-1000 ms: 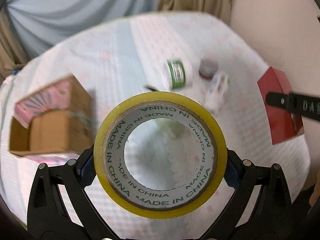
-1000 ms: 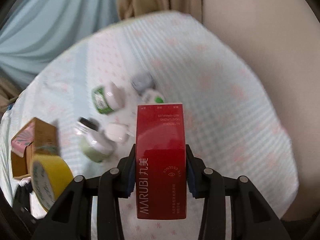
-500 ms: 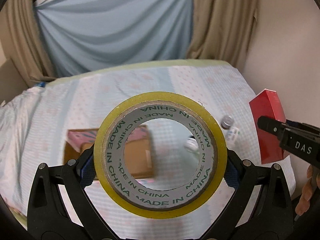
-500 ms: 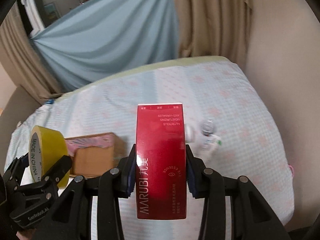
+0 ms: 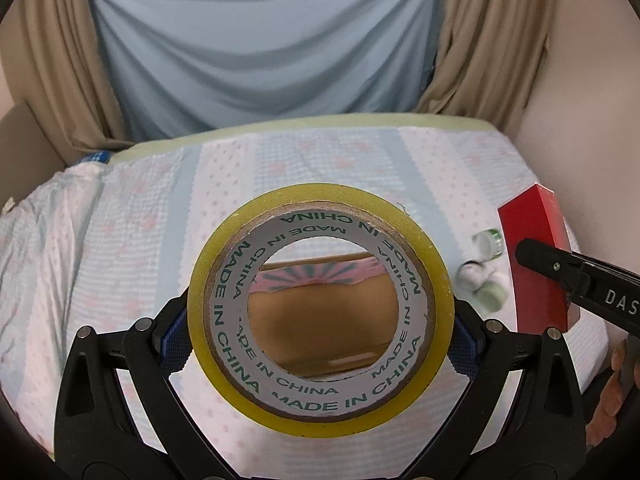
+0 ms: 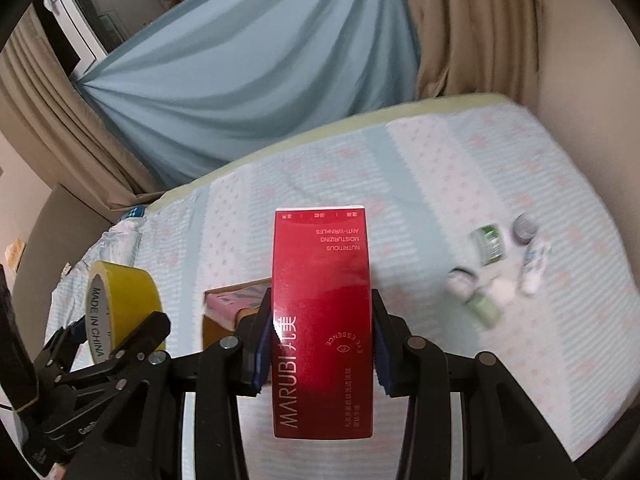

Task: Organize rigid objects
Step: 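Carry the tape roll and red box over the cardboard box with both tools, then open both tools to drop the tape roll and red box inside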

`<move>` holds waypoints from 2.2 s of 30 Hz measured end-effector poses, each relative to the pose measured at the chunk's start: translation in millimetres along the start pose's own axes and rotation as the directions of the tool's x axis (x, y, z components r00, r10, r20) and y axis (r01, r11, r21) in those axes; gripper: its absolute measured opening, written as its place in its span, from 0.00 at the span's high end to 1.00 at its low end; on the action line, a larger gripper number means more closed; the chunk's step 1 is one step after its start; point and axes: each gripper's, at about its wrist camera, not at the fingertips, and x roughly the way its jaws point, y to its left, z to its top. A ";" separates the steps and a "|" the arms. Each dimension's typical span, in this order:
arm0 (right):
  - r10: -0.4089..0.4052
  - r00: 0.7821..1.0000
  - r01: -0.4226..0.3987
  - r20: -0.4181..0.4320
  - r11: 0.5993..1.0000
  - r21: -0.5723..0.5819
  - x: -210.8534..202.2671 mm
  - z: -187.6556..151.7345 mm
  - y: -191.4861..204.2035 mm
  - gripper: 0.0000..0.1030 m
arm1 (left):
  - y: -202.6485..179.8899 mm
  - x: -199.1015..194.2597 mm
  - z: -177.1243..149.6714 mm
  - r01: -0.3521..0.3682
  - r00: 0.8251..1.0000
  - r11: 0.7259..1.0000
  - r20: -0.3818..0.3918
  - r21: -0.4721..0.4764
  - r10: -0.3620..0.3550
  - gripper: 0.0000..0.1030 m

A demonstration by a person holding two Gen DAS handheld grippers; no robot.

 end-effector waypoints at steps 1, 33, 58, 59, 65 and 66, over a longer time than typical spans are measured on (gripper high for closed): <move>0.004 1.000 -0.004 -0.012 1.000 0.002 8.4 -0.1 6.7 0.63 | 8.5 8.7 -0.8 -0.004 1.000 1.000 -0.008 0.001 0.004 0.05; -0.121 0.897 -0.150 -0.426 0.822 -0.549 289.6 -65.0 34.9 0.63 | 55.3 291.8 -54.0 -0.039 0.876 0.994 -0.482 -0.098 -0.013 0.05; -0.065 0.922 -0.136 -0.383 0.870 -0.474 203.0 -89.3 15.5 0.00 | 55.6 197.1 -40.0 -0.072 0.917 0.993 -0.399 -0.095 0.029 0.01; -0.066 0.924 -0.130 -0.377 0.873 -0.471 200.7 -80.9 19.7 0.00 | 57.8 188.9 -40.1 -0.068 0.921 0.993 -0.388 -0.102 0.023 0.01; -0.054 0.946 -0.104 -0.319 0.883 -0.458 146.0 -59.9 39.3 0.00 | 58.9 118.7 -28.0 -0.079 0.954 0.990 -0.297 -0.120 0.040 0.01; -0.055 0.950 -0.096 -0.308 0.886 -0.454 132.8 -58.8 40.2 0.00 | 59.7 106.1 -26.7 -0.078 0.960 0.989 -0.277 -0.124 0.041 0.01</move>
